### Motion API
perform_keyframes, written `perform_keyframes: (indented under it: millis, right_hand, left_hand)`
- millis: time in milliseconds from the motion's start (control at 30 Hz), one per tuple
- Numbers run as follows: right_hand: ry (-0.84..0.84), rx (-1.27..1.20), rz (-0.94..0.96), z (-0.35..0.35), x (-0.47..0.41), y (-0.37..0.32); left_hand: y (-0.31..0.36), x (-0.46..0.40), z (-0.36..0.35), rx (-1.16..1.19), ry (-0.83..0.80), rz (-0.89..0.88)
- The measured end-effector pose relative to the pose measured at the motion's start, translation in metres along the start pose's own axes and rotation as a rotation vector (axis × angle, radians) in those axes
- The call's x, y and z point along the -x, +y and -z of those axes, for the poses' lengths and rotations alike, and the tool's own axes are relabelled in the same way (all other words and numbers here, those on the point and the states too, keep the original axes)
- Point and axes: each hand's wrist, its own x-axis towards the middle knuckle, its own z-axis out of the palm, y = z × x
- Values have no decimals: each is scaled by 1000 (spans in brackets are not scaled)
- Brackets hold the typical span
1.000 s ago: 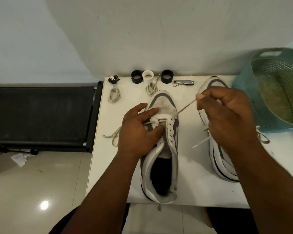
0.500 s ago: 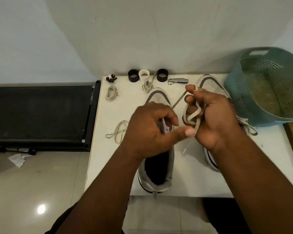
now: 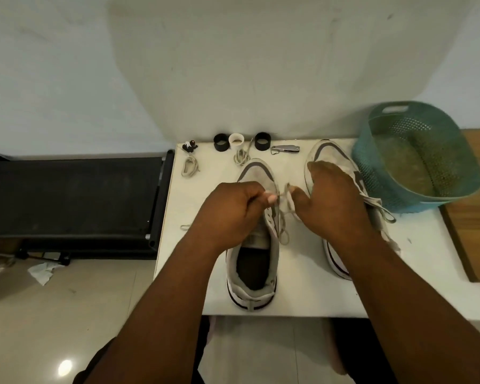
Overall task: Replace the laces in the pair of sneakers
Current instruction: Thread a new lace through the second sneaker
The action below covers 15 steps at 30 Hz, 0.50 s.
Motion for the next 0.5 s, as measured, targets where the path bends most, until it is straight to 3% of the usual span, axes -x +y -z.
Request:
perform_keyframes:
  millis: [67,133,233,333,500]
  right_hand:
    - [154,-107,174,6,13,-15]
    - [28,-378,239,2,22,-27]
    - [-263,-573,147,-8,28,-35]
    - [-269,-597,117,-12,22,-30]
    - [-228,-675,55,-22,13,-26]
  left_hand:
    - [4,3,-3,-46,-41,10]
    - [4,7,-4,-26,-19,7]
    - [-7,10,1,35,47,77]
    - [-24,15,11,192,18,217]
    - [-67,19,29,250,413,547]
